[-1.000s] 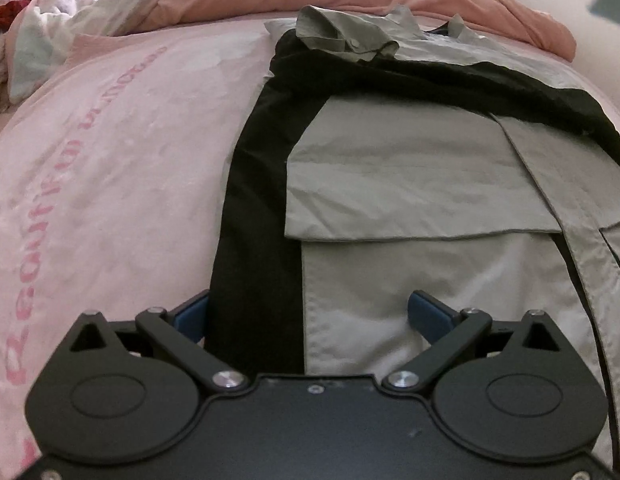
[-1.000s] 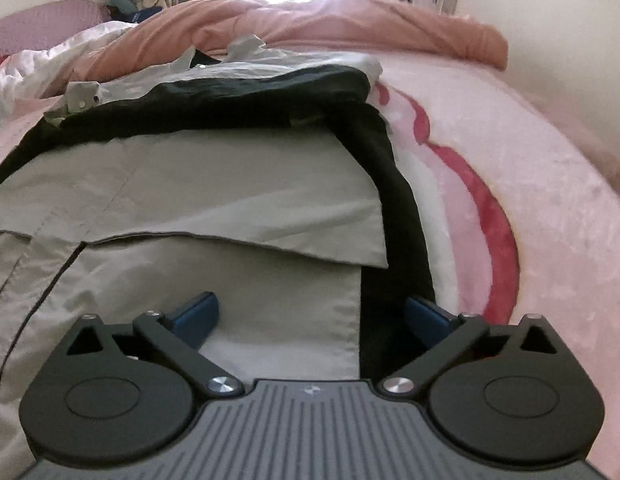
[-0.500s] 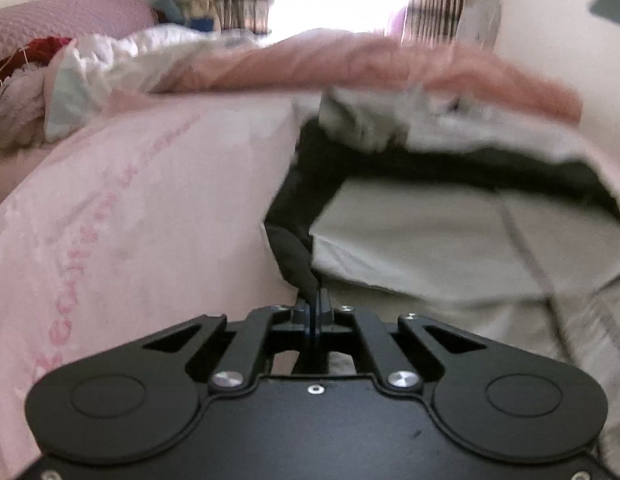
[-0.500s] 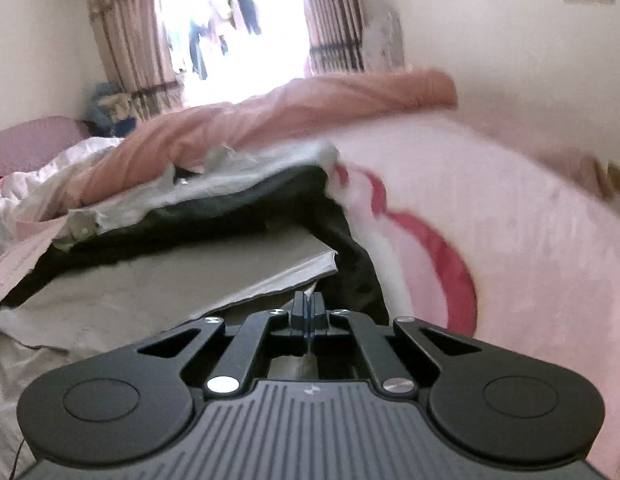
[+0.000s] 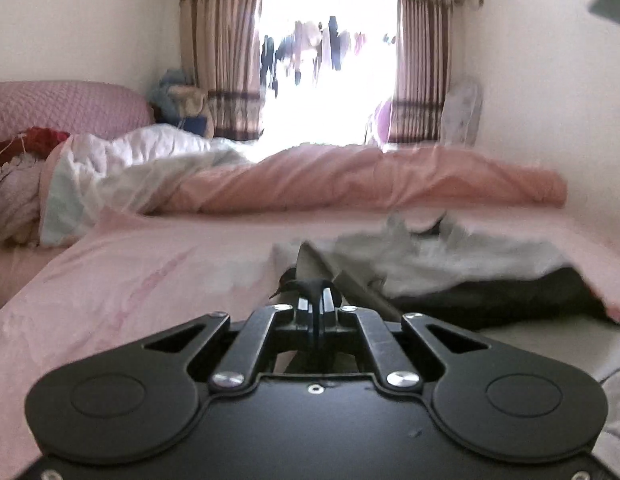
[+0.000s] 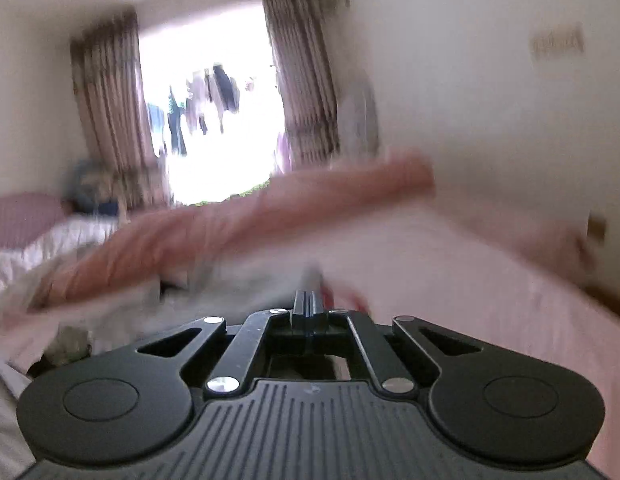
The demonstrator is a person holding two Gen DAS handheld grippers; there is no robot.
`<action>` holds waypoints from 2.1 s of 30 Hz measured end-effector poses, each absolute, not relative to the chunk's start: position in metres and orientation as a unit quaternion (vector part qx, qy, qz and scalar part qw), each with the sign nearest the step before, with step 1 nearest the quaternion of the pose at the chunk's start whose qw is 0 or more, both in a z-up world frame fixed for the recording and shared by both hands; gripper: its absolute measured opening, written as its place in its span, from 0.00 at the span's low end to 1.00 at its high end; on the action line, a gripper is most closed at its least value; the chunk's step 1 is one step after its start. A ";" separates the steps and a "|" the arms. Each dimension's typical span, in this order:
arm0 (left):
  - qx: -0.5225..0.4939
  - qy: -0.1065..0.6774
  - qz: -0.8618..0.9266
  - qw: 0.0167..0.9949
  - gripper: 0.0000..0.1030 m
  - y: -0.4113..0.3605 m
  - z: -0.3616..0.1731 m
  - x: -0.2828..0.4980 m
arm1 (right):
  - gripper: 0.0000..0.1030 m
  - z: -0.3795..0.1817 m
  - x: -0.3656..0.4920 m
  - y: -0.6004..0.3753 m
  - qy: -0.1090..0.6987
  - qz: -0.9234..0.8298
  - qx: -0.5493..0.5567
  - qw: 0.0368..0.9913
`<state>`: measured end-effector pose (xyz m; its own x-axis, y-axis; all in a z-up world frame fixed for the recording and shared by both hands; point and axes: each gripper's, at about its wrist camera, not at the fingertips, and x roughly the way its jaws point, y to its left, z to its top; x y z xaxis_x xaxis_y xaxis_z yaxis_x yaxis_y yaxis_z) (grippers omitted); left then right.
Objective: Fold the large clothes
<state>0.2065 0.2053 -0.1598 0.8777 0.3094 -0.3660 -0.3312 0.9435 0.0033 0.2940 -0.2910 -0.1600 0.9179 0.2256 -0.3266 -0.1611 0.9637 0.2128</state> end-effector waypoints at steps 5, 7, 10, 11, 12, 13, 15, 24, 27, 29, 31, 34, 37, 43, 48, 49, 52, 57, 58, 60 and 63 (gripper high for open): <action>-0.048 0.223 0.160 0.960 0.03 0.223 -0.188 0.186 | 0.73 -0.219 0.295 -0.311 0.308 0.112 0.086 0.941; -0.059 0.231 0.159 0.958 0.03 0.227 -0.195 0.180 | 0.73 -0.235 0.295 -0.318 0.350 0.139 0.118 0.919; -0.054 0.232 0.160 0.958 0.03 0.226 -0.198 0.179 | 0.73 -0.246 0.294 -0.325 0.360 0.154 0.170 0.904; -0.055 0.232 0.159 0.958 0.03 0.226 -0.198 0.179 | 0.74 -0.247 0.293 -0.324 0.364 0.157 0.174 0.901; -0.056 0.231 0.158 0.958 0.03 0.227 -0.198 0.177 | 0.75 -0.249 0.295 -0.322 0.371 0.163 0.175 0.897; -0.055 0.231 0.157 0.959 0.03 0.226 -0.198 0.176 | 0.75 -0.250 0.298 -0.317 0.379 0.168 0.172 0.894; -0.054 0.232 0.155 0.959 0.03 0.227 -0.198 0.175 | 0.77 -0.254 0.299 -0.312 0.379 0.178 0.159 0.894; -0.046 0.252 0.160 0.953 0.03 0.224 -0.209 0.169 | 0.67 -0.244 0.290 -0.295 0.365 0.186 0.127 0.904; -0.045 0.253 0.158 0.953 0.04 0.224 -0.208 0.166 | 0.67 -0.241 0.282 -0.302 0.364 0.193 0.157 0.898; -0.039 0.254 0.159 0.953 0.03 0.223 -0.209 0.167 | 0.67 -0.242 0.279 -0.307 0.366 0.200 0.173 0.892; -0.033 0.254 0.160 0.953 0.03 0.220 -0.210 0.167 | 0.68 -0.240 0.273 -0.312 0.354 0.200 0.182 0.895; -0.032 0.253 0.160 0.954 0.03 0.219 -0.211 0.164 | 0.80 -0.234 0.266 -0.319 0.331 0.210 0.210 0.896; -0.032 0.256 0.160 0.953 0.03 0.220 -0.213 0.164 | 0.89 -0.238 0.273 -0.312 0.341 0.213 0.199 0.894; -0.036 0.259 0.157 0.952 0.03 0.221 -0.216 0.163 | 0.53 -0.255 0.305 -0.280 0.364 0.235 0.155 0.888; -0.042 0.260 0.155 0.952 0.03 0.222 -0.218 0.161 | 0.05 -0.246 0.293 -0.263 0.336 0.217 0.122 0.908; -0.045 0.257 0.155 0.953 0.04 0.223 -0.217 0.160 | 0.05 -0.239 0.282 -0.260 0.311 0.198 0.104 0.924; -0.060 0.242 0.158 0.955 0.04 0.225 -0.211 0.158 | 0.04 -0.215 0.252 -0.259 0.246 0.148 0.086 0.954; -0.034 0.200 0.171 0.964 0.04 0.211 -0.192 0.162 | 0.04 -0.196 0.239 -0.262 0.190 0.091 0.099 0.973; -0.036 0.185 0.173 0.967 0.04 0.209 -0.187 0.163 | 0.04 -0.193 0.240 -0.262 0.176 0.082 0.108 0.975; -0.049 0.158 0.171 0.971 0.04 0.211 -0.173 0.169 | 0.04 -0.185 0.246 -0.265 0.162 0.075 0.142 0.974; -0.060 0.131 0.168 0.975 0.04 0.216 -0.151 0.186 | 0.04 -0.169 0.261 -0.268 0.135 0.083 0.199 0.967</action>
<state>0.1859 0.2159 -0.1515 0.9088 0.3127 -0.2762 -0.3443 0.9360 -0.0730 0.2607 -0.2679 -0.1692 0.9498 0.2149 -0.2272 -0.1077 0.9069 0.4073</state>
